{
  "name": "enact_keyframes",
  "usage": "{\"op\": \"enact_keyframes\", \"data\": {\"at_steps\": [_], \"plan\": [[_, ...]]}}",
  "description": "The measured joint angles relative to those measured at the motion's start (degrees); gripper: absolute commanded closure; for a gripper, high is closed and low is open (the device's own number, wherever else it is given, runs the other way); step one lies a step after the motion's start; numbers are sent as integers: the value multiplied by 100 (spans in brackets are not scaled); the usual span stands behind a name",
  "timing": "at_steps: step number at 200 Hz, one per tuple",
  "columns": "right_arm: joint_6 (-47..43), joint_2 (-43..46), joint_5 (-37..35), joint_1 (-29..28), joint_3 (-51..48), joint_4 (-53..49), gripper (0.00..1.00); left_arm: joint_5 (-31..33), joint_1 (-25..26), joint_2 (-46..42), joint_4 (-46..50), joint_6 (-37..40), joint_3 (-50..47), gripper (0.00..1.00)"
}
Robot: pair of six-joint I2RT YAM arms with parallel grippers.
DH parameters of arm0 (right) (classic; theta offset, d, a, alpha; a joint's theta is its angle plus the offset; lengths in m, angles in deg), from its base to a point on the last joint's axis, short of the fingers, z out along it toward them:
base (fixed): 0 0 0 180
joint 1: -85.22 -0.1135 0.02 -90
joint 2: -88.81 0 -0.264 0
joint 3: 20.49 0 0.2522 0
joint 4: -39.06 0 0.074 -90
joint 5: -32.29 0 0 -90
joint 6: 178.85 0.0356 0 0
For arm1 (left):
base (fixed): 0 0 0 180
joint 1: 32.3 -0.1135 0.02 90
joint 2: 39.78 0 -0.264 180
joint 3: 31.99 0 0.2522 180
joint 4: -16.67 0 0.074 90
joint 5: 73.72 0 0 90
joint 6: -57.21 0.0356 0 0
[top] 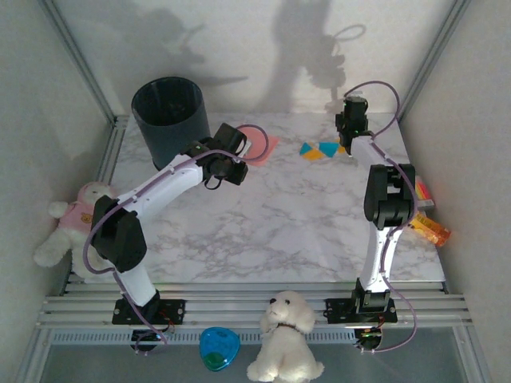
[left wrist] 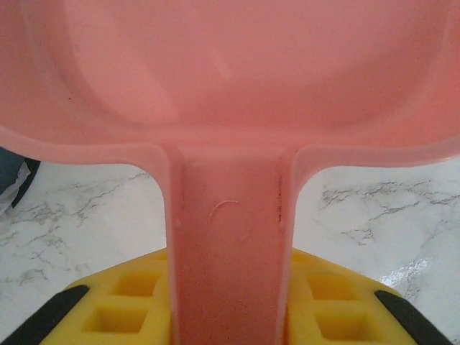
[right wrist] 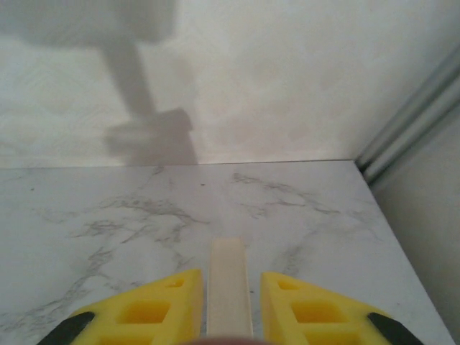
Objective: Sweep away the paper scraps from the table
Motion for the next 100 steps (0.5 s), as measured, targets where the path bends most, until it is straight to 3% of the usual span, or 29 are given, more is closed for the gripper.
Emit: {"op": "enact_keyframes", "data": {"at_steps": [100], "plan": [[-1394, -192, 1270, -354, 190, -435, 100, -55, 0, 11, 66, 44, 0, 100]]}}
